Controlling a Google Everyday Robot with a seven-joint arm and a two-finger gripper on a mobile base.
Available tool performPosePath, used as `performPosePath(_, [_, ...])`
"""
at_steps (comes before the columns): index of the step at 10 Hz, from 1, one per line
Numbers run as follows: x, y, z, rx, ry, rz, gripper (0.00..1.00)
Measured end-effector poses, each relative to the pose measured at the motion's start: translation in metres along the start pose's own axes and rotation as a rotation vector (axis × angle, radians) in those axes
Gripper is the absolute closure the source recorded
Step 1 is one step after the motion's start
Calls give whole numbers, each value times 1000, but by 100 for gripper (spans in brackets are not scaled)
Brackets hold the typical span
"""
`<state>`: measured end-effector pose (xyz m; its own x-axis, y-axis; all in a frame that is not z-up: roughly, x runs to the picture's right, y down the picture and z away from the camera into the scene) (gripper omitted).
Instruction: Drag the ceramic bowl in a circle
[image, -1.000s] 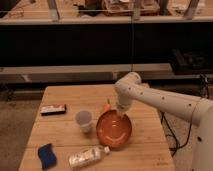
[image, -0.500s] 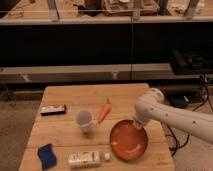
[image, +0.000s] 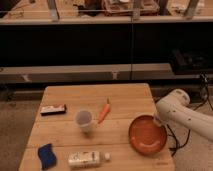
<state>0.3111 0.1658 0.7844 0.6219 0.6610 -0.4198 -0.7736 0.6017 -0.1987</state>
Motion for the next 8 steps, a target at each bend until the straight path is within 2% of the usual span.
performPosePath(2, [-28, -33, 15, 8, 9, -16, 100])
performPosePath(4, [-71, -48, 29, -4, 6, -81, 100])
performPosePath(6, [-108, -38, 35, -27, -3, -160, 100])
performPosePath(8, [-145, 1, 34, -73, -24, -254, 100])
